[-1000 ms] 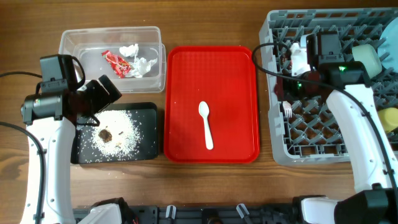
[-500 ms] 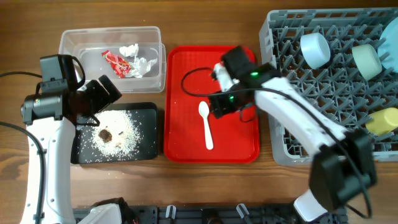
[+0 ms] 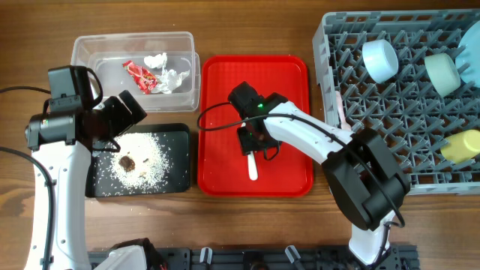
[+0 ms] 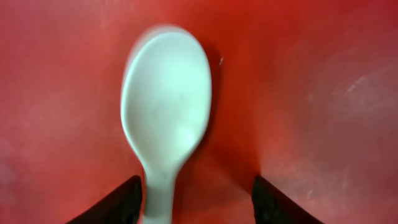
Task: Sort waste into correct bins and load items into the dishwasher rack
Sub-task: 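Return the right gripper to the red tray and grasp the white spoon, then carry the spoon into the rack and release it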
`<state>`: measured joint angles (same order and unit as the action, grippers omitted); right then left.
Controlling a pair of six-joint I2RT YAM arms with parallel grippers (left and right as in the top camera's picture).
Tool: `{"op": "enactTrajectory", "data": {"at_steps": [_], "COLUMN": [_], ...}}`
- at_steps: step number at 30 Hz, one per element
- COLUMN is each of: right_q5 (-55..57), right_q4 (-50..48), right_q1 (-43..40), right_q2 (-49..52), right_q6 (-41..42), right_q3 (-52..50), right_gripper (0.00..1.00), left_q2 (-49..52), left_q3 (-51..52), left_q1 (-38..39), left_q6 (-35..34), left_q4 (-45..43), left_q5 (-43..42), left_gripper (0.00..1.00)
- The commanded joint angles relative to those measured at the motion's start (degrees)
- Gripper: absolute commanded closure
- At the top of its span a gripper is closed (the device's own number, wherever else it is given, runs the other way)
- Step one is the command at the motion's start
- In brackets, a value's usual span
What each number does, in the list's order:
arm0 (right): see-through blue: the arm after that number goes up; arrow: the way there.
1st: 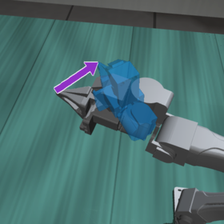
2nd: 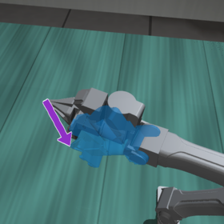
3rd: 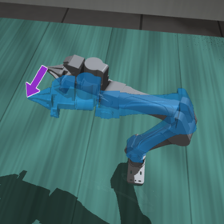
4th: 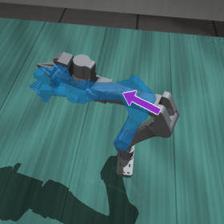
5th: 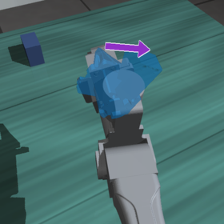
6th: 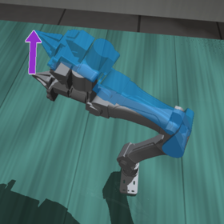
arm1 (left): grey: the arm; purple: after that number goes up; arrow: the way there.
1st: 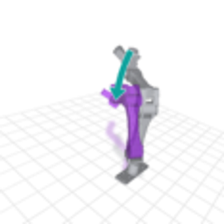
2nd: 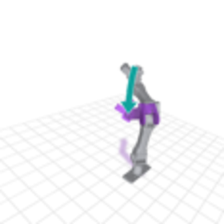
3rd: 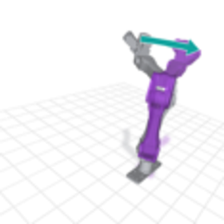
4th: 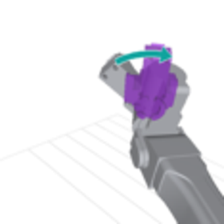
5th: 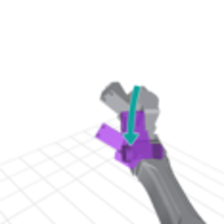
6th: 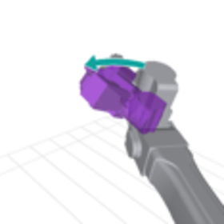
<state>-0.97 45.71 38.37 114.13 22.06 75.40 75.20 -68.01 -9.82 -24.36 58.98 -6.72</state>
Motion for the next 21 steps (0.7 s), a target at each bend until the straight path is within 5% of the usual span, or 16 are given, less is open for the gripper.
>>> {"op": "enactTrajectory", "data": {"at_steps": [1, 10, 15, 21], "right_q5": [2.7, 2.8, 0.5, 0.5], "right_q4": [-0.4, 1.5, 1.5, 3.2], "right_q1": [0.0, 0.0, 0.0, -0.9], "right_q2": [1.1, 2.4, 2.5, 1.4], "right_q6": [2.2, 4.0, 6.5, 6.4], "right_q3": [0.6, 0.6, 0.6, 0.9], "right_gripper": [0.56, 0.67, 0.87, 0.96], "left_q2": [0.0, 0.0, 0.0, 0.0], "left_q3": [-0.2, -0.2, -0.2, -0.2], "left_q1": [-0.3, -0.3, -0.3, -0.3], "left_q6": [-0.5, -0.5, -0.5, -0.5], "left_q4": [0.0, 0.0, 0.0, 0.0], "left_q5": [-0.5, -0.5, -0.5, -0.5], "left_gripper": [0.0, 0.0, 0.0, 0.0]}}
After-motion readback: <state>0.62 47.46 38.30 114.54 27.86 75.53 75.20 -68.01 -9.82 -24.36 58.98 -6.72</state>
